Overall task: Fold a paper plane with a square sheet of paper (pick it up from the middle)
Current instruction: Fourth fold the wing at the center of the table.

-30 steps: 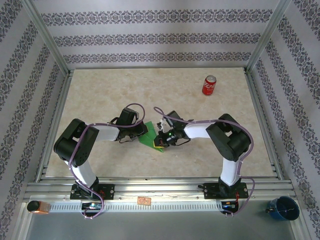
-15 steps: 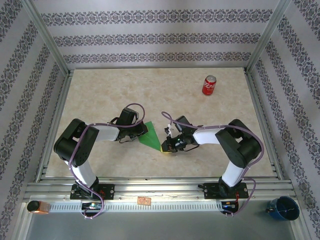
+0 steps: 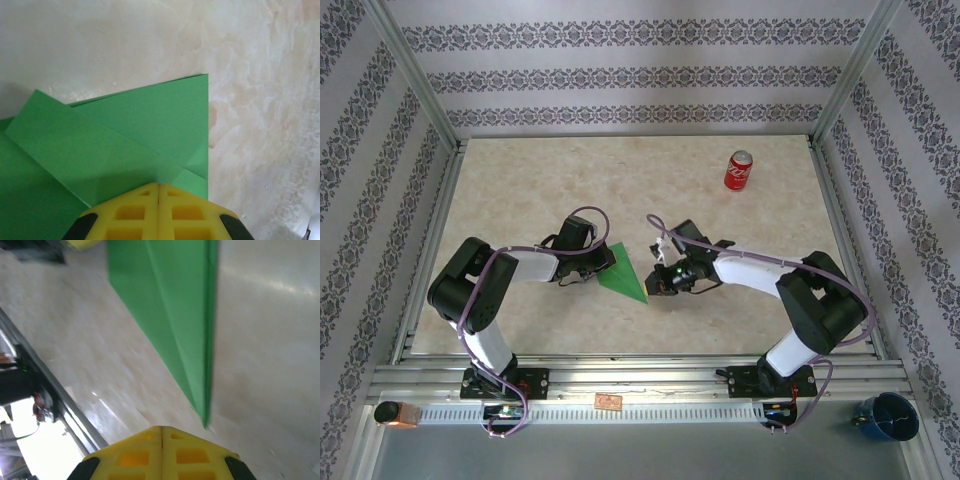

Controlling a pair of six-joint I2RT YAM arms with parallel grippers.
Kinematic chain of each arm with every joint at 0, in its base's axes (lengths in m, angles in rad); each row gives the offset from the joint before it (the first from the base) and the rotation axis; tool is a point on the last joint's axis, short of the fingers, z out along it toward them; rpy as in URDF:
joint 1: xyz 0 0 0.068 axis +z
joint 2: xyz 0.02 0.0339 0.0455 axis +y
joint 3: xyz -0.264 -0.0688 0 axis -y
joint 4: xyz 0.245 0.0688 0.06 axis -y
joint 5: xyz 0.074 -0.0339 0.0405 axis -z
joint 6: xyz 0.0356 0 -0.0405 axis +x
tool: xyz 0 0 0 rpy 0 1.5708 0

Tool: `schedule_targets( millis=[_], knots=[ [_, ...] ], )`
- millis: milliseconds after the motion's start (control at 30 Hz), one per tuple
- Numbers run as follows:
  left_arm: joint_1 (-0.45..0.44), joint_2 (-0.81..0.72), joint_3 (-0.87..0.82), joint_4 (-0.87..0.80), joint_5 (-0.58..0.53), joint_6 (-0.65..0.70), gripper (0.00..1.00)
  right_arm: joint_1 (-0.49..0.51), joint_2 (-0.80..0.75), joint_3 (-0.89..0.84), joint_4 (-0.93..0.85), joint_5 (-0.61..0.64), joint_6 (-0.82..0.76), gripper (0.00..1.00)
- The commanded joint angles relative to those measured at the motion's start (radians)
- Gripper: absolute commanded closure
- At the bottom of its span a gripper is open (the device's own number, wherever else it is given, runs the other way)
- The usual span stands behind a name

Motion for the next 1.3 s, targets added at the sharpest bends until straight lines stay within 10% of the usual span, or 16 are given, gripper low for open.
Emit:
schedule_targets(
  millis=[0, 900, 1267],
  knots=[
    [0.005, 0.024, -0.025, -0.059, -0.060, -0.004, 0.95, 0.013, 0.081, 0.085, 0.013, -0.023, 0.033, 0.93],
    [-0.028, -0.067, 0.104, -0.159, 0.012, 0.094, 0.82, -0.003, 0.292, 0.080, 0.006, 0.012, 0.030, 0.99],
    [-0.108, -0.034, 0.014, -0.048, 0.032, 0.028, 1.00, -0.011, 0.292, 0.077, -0.003, 0.016, 0.027, 0.99]
  ],
)
